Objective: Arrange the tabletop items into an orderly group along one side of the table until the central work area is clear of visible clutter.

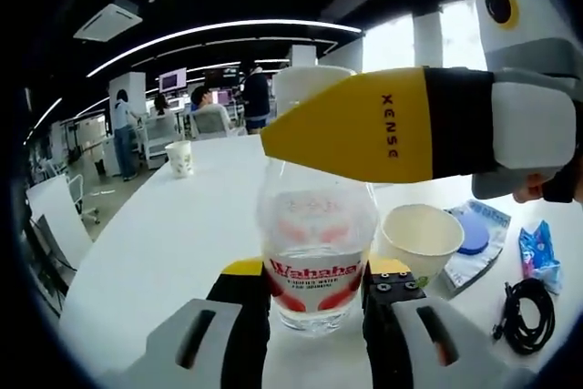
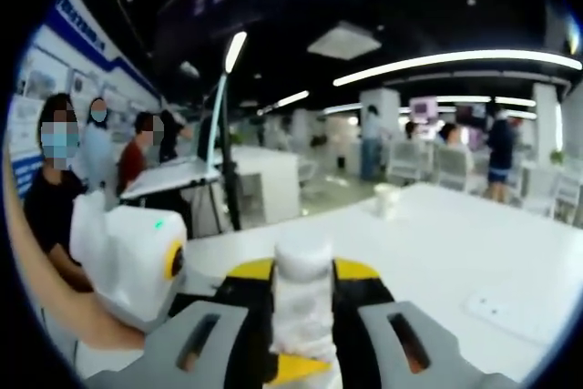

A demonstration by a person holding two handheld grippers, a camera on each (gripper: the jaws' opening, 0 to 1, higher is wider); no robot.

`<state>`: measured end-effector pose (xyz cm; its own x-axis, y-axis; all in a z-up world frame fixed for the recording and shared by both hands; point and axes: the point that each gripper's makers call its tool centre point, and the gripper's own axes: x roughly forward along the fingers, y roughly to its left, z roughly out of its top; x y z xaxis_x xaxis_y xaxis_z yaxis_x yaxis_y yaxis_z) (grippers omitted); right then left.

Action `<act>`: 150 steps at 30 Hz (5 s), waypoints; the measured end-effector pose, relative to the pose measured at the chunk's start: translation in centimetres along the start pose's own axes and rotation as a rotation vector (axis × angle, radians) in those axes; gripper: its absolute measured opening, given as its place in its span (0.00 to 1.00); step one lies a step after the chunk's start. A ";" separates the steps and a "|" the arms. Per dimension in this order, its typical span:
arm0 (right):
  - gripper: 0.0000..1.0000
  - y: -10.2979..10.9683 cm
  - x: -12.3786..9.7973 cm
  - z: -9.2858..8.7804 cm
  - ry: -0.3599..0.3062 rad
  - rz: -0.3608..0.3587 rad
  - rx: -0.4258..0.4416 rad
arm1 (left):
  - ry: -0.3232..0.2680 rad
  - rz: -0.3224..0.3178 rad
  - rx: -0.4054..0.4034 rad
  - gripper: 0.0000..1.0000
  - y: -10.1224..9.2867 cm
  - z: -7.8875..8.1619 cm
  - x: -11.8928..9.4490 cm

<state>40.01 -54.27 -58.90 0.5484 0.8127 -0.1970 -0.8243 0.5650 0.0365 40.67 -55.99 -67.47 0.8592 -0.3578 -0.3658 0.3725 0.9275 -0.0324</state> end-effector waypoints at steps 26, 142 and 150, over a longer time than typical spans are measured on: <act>0.53 0.8 -0.5 0.3 -0.013 0.014 -0.059 | -0.045 -0.045 0.007 0.62 -0.9 1.6 -0.9; 0.76 -8.8 -41.3 -12.3 0.063 -0.447 0.178 | 0.177 -0.378 0.022 0.90 -28.0 -3.4 -10.9; 0.69 -9.2 -41.5 -13.7 0.071 -0.408 0.192 | 0.222 -0.371 0.004 0.88 -31.0 -5.0 -10.2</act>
<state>22.92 -95.17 -64.47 0.8064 0.5099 -0.2996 -0.4980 0.8587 0.1211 18.62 -80.50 -67.43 0.5709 -0.6346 -0.5209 0.6436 0.7399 -0.1960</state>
